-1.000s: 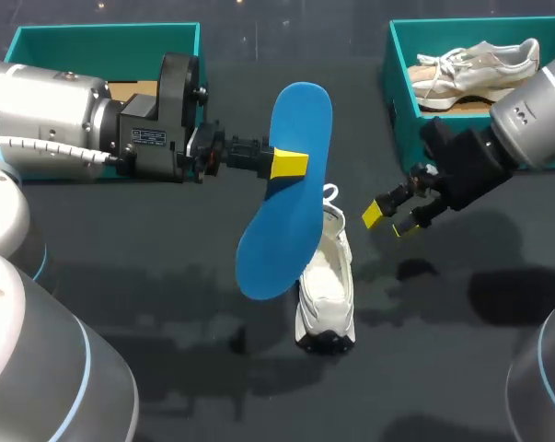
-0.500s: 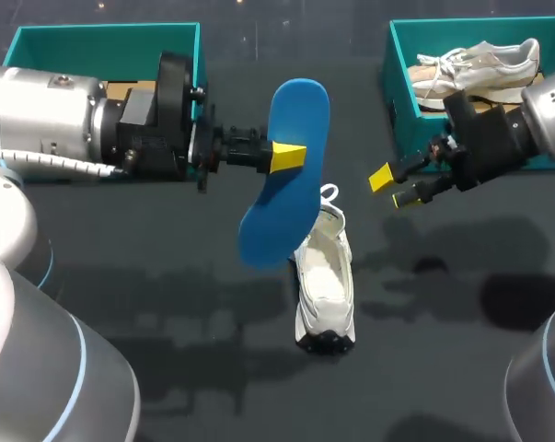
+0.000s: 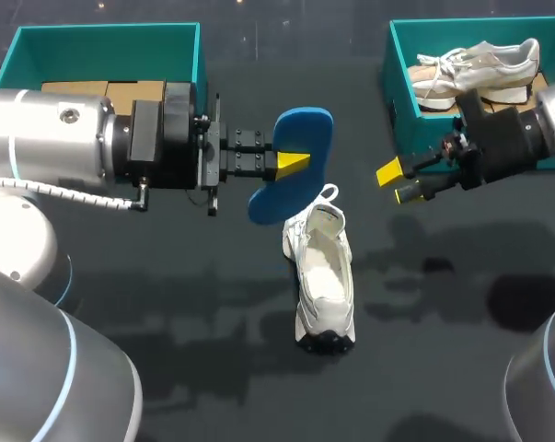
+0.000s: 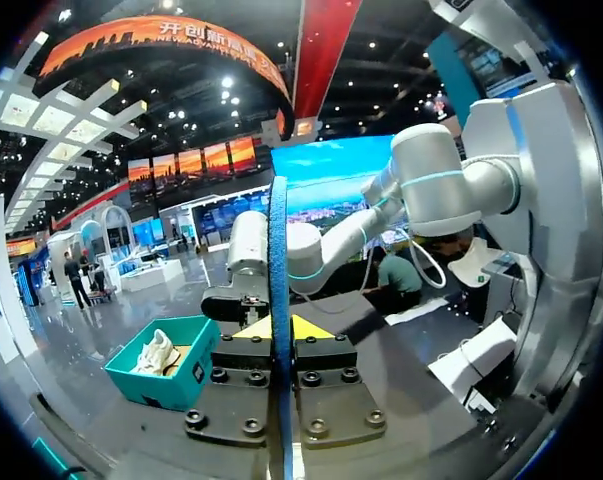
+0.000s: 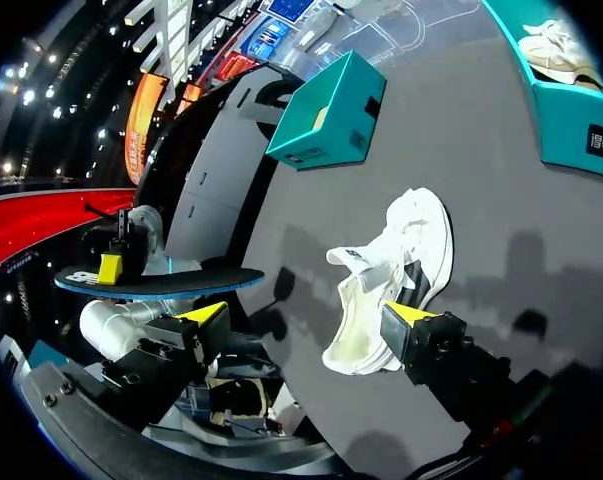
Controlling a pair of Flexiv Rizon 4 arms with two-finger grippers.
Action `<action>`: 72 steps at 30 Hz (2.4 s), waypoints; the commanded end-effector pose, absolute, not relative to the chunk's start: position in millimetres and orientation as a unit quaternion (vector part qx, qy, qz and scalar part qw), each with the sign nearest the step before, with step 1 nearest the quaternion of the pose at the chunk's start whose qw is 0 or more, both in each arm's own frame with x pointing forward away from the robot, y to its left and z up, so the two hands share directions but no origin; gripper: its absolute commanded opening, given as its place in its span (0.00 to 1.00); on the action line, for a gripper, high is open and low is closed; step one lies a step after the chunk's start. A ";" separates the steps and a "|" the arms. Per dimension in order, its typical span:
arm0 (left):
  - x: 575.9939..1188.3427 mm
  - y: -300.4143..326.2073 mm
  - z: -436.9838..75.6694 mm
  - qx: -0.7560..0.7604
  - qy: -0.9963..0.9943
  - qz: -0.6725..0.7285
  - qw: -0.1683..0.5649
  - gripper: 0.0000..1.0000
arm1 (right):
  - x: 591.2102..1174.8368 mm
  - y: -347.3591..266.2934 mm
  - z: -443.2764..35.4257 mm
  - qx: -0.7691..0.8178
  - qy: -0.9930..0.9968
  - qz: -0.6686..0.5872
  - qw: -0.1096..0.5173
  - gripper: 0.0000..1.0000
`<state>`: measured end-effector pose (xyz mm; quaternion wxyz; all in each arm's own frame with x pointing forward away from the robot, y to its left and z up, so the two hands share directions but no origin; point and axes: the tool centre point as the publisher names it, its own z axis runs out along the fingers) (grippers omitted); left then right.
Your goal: Take the shoe out of the shoebox, open the shoe tongue, remove and reinsert the insole, then place the shoe into the shoebox
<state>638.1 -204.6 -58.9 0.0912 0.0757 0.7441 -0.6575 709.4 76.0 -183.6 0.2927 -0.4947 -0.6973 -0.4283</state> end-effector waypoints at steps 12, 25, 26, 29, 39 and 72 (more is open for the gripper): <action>643.9 -212.5 -90.5 0.273 0.626 -0.645 0.342 0.00 | 731.4 70.7 -158.7 -0.500 -0.654 -0.443 0.355 1.00; 668.0 -221.6 -113.1 0.331 0.610 -0.580 0.426 0.00 | 737.5 71.5 -142.4 -0.499 -0.637 -0.454 0.373 1.00; 672.1 -222.6 -115.6 0.334 0.606 -0.580 0.430 0.00 | 739.0 71.8 -139.8 -0.499 -0.634 -0.456 0.376 1.00; 685.1 -227.3 -125.0 0.359 0.574 -0.563 0.474 0.00 | 746.7 74.2 -136.2 -0.505 -0.615 -0.457 0.396 1.00; 690.7 -229.1 -128.5 0.368 0.563 -0.562 0.481 0.00 | 750.4 75.2 -137.5 -0.507 -0.614 -0.453 0.402 1.00; 736.7 -272.4 -160.6 0.474 0.547 -0.470 0.506 0.00 | 757.8 138.2 -158.0 -0.519 -0.585 -0.442 0.440 0.78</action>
